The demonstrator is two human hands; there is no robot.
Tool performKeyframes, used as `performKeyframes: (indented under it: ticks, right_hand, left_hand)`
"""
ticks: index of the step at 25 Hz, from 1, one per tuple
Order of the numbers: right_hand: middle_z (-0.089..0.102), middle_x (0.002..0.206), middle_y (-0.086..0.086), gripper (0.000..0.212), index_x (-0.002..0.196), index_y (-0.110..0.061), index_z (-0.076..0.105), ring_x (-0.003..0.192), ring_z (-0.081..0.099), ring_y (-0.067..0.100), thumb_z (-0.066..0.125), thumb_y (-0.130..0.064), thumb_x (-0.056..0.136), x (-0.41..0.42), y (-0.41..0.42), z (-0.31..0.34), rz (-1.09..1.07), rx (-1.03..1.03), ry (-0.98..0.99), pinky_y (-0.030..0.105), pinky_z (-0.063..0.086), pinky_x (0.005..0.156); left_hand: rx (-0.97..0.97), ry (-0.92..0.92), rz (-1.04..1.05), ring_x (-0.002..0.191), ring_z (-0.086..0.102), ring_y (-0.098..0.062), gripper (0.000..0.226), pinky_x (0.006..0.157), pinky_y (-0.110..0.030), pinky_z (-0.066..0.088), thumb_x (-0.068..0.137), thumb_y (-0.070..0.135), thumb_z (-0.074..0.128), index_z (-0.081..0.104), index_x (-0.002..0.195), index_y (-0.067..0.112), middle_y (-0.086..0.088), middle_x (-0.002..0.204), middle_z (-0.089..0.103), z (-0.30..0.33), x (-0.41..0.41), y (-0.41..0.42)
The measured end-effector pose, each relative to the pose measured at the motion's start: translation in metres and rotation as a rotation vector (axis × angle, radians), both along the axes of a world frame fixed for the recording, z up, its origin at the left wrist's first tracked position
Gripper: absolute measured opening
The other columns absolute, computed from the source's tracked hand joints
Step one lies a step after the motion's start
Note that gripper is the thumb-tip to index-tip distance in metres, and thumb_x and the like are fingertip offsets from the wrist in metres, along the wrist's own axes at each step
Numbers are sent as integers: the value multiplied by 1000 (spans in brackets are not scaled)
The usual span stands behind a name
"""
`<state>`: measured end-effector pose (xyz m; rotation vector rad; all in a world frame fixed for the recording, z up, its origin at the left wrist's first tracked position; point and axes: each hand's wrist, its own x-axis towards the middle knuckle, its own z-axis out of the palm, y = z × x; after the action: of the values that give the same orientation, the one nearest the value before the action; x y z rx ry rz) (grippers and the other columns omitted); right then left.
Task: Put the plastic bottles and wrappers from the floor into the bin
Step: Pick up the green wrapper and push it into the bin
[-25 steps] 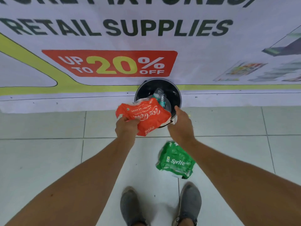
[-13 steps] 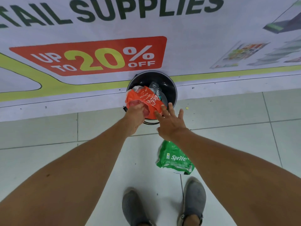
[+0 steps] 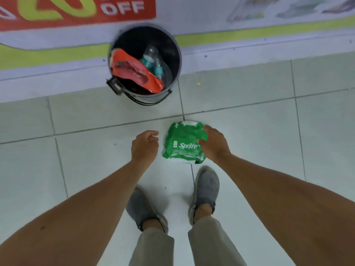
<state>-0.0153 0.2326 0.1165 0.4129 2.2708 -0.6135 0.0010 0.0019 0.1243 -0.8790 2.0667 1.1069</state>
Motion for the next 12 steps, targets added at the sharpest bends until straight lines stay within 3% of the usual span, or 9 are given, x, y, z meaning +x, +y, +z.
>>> performKeyframes:
  ticks: [3, 4, 6, 7, 10, 12]
  right_hand:
    - [63, 134, 13, 59, 144, -15, 49, 106, 64, 29, 70, -19, 89, 22, 7, -58, -246, -26, -73, 38, 54, 87]
    - [63, 129, 13, 58, 141, -16, 49, 100, 63, 28, 72, -19, 88, 28, 8, -77, -305, -19, -82, 37, 53, 81]
    - [61, 127, 13, 64, 143, -15, 45, 96, 58, 27, 75, -20, 86, 40, 12, -107, -420, -11, -90, 33, 47, 77]
    - [60, 127, 13, 67, 143, -15, 42, 96, 57, 27, 76, -20, 86, 45, 15, -121, -471, -14, -87, 33, 46, 76]
    - [65, 123, 10, 63, 139, -17, 46, 101, 64, 29, 78, -18, 85, 53, 21, -145, -621, -100, -85, 38, 56, 80]
    - [69, 120, 9, 59, 137, -19, 52, 103, 68, 30, 79, -16, 85, 52, 22, -142, -675, -143, -64, 42, 60, 83]
  left_hand:
    - [16, -64, -38, 102, 70, -24, 44, 81, -30, 54, 96, 17, 56, 68, 137, 24, -6, 131, 74, -62, 12, 23]
    - [30, -80, -42, 111, 68, -24, 49, 84, -30, 53, 97, 20, 60, 61, 146, 23, -8, 141, 68, -82, 15, 30]
    - [56, -106, -42, 136, 57, -30, 64, 102, -39, 53, 99, 25, 66, 44, 159, 22, -10, 159, 52, -112, 20, 40]
    - [64, -115, -52, 139, 55, -32, 67, 109, -44, 51, 100, 27, 66, 40, 161, 21, -11, 161, 49, -127, 23, 44]
    - [99, -91, -61, 113, 70, -31, 43, 101, -48, 58, 99, 24, 66, 59, 141, 15, -13, 138, 69, -155, 26, 49]
    - [113, -63, -23, 107, 74, -32, 36, 96, -49, 61, 98, 19, 69, 65, 134, 15, -10, 127, 75, -155, 28, 49]
